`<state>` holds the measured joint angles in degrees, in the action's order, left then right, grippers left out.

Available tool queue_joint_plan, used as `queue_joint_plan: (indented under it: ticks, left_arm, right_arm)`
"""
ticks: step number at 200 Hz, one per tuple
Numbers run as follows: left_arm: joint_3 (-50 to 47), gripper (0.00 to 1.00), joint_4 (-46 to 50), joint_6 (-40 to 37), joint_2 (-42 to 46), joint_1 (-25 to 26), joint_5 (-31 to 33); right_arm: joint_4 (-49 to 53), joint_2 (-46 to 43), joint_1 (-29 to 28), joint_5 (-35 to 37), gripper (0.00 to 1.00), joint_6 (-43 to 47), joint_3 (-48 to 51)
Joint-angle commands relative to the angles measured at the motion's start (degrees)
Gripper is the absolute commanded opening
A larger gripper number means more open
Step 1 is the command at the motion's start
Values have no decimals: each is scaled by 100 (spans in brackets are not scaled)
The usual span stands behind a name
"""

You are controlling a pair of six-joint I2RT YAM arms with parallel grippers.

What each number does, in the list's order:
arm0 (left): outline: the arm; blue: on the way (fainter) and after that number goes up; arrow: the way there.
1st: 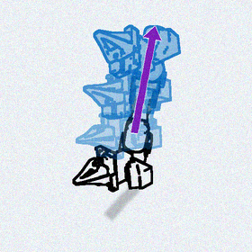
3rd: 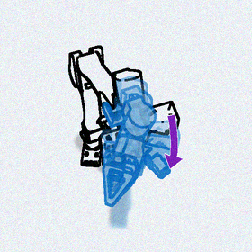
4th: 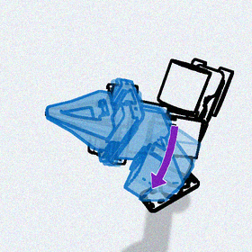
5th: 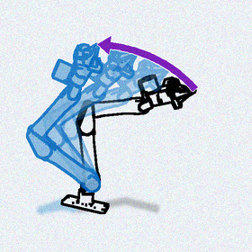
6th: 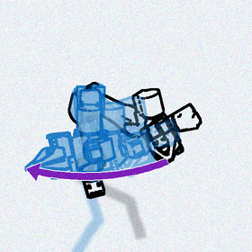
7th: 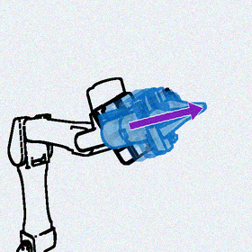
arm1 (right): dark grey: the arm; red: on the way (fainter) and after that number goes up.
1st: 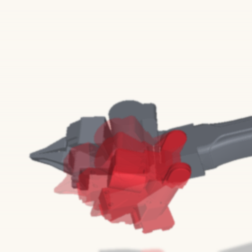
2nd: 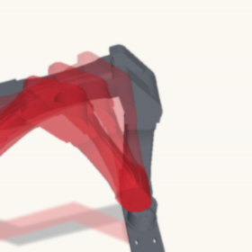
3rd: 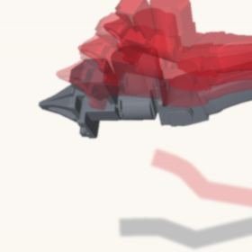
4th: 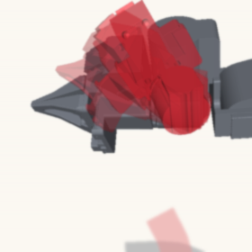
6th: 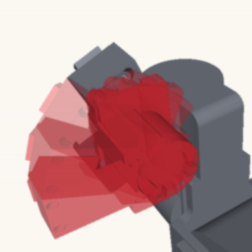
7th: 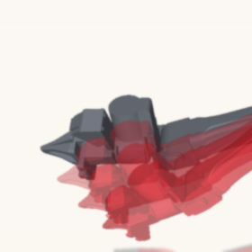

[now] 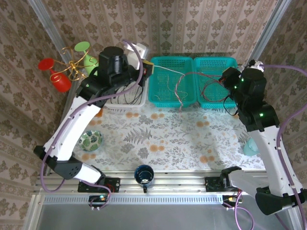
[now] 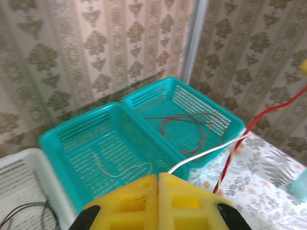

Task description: Untangle the cables

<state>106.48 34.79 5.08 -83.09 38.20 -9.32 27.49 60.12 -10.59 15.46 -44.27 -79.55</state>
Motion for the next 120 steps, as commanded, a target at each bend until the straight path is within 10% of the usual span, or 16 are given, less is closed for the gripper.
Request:
queue_joint_plan:
  ticks: [1,120]
  left_arm:
    - [-285,0,-13,-49,533,-402,324]
    - [-1532,0,480,372,1707,-2317,93]
  right_arm:
    - [135,61,-2,1042,0,855,-276]
    - [-92,158,906,1548,0,2101,-755]
